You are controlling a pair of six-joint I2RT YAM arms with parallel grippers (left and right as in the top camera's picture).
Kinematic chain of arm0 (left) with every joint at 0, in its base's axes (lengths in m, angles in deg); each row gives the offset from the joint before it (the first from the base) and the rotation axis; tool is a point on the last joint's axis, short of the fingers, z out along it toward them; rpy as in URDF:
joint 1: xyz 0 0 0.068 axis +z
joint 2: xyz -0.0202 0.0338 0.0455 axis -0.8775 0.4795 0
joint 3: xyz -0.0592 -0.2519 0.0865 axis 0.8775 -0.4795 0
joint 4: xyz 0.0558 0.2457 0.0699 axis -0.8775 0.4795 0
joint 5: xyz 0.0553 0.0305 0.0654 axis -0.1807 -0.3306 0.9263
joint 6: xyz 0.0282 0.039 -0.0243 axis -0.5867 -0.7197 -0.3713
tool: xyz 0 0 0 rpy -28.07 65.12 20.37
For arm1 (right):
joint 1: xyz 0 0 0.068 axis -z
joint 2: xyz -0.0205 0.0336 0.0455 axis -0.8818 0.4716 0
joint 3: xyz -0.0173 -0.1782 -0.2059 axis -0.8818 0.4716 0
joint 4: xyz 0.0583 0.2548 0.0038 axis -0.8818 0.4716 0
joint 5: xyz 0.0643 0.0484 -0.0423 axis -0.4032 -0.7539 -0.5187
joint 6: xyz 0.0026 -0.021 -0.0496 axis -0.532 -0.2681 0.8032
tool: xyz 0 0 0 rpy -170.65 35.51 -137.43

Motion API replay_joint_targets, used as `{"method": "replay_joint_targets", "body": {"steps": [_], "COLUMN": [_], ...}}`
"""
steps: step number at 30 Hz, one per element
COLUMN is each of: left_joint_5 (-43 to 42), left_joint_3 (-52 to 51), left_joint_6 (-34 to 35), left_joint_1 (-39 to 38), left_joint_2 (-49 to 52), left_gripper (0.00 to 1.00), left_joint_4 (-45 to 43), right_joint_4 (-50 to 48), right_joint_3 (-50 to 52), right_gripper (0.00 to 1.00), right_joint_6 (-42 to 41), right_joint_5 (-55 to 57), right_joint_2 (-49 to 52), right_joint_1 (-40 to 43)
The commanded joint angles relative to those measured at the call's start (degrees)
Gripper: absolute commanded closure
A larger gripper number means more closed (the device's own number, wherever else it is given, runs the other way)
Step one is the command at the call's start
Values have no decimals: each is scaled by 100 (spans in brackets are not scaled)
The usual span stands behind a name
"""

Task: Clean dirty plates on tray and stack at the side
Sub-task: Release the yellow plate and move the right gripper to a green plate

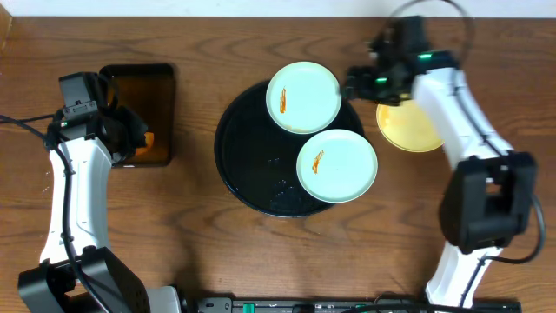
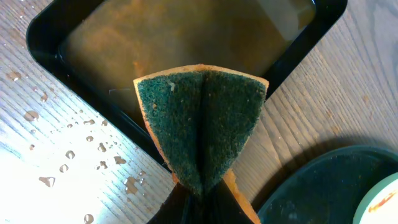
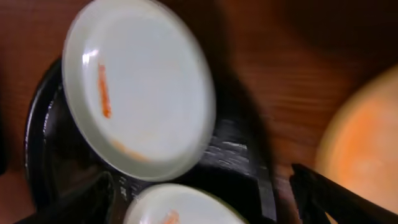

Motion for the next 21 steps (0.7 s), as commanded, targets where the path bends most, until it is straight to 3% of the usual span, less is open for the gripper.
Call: {"method": "replay_joint_targets", "body": {"steps": [1,10,13,15,18,21], "left_joint_5": [13,13,13,13,13,13], "left_joint_3": [11,11,11,11,11,11], "left_joint_6": [-96,-96,-96,-94,-94,-94], "left_joint_1": [20,17,17,20,20,17], "left_joint_2": [7,7,7,7,7,7], "left_gripper": [91,91,91,91,91,91], "left_joint_4": [-7,-7,-7,-7,-9,-9], "right_joint_4": [-184,-542,-555,-551,-560,-566], "right_joint_3": [-76,-76,-76,-76,-76,-76], "right_gripper": [11,12,16,27,53,69], "right_joint_6": [-638,-999,-1001,-1023,-1019,-1019], "right_joint_5": [1523,2000,1998,1932,1685,1523], "right_joint_2": [409,940,990,1023,1069,1113], "right_joint_1": [-540,-1003,-997,-997,-1008,-1062]}}
